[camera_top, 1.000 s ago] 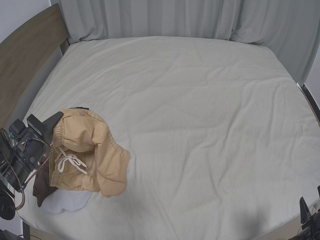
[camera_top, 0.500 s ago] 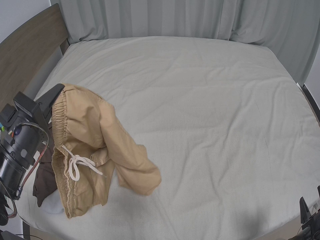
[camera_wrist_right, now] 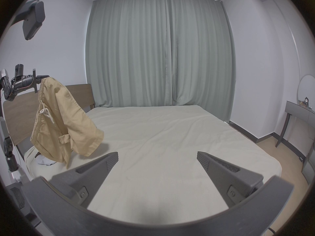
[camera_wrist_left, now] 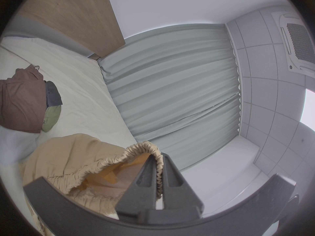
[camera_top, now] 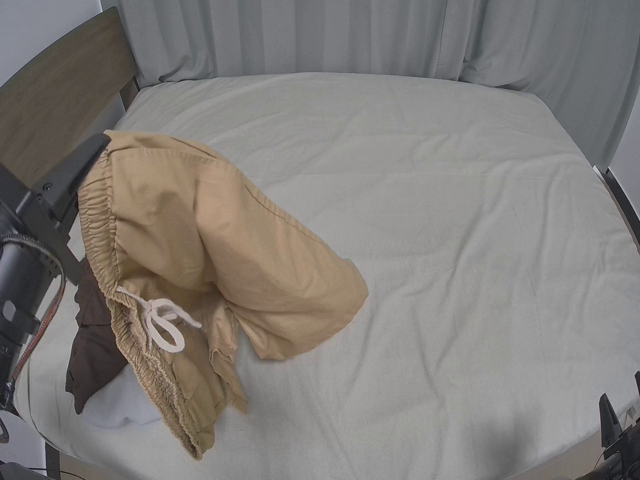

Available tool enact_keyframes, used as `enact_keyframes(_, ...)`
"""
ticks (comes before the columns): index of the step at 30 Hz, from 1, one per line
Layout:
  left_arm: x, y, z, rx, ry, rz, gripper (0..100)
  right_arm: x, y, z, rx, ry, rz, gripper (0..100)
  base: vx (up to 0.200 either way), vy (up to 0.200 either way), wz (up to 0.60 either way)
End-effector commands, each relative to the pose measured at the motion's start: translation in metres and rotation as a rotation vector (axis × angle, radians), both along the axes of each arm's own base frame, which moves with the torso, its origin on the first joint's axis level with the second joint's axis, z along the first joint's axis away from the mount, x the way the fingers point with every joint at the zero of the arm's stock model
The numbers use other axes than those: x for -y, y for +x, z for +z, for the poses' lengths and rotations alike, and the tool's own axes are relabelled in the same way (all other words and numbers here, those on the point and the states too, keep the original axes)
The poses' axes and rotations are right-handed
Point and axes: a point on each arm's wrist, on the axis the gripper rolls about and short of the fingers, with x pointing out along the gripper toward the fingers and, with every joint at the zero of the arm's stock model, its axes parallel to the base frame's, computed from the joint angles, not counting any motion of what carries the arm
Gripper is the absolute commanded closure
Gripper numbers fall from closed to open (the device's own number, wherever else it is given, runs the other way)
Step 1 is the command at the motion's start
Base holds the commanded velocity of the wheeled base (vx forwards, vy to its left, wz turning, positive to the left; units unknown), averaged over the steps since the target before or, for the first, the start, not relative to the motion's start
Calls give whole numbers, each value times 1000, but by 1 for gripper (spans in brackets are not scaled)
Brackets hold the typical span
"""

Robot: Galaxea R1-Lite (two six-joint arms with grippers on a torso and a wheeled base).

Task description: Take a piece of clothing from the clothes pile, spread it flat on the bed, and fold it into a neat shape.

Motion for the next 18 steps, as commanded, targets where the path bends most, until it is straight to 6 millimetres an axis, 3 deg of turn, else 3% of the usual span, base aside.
enact_keyframes(1, 0, -1, -13, -24, 54, -9, 100, 0, 1, -5, -12, 0, 0, 0, 0, 0, 0)
enact_keyframes(9, 13, 12, -52, -137, 210, -71, 100, 0, 1, -5, -12, 0, -1, 0, 0, 0, 0)
enact_keyframes(15, 43, 24, -78, -221, 315, -176, 100, 0, 1, -5, -12, 0, 0, 0, 0, 0, 0)
enact_keyframes(18, 72, 27, -98, -266, 379, -276, 100, 0, 1, -5, -12, 0, 0, 0, 0, 0, 0)
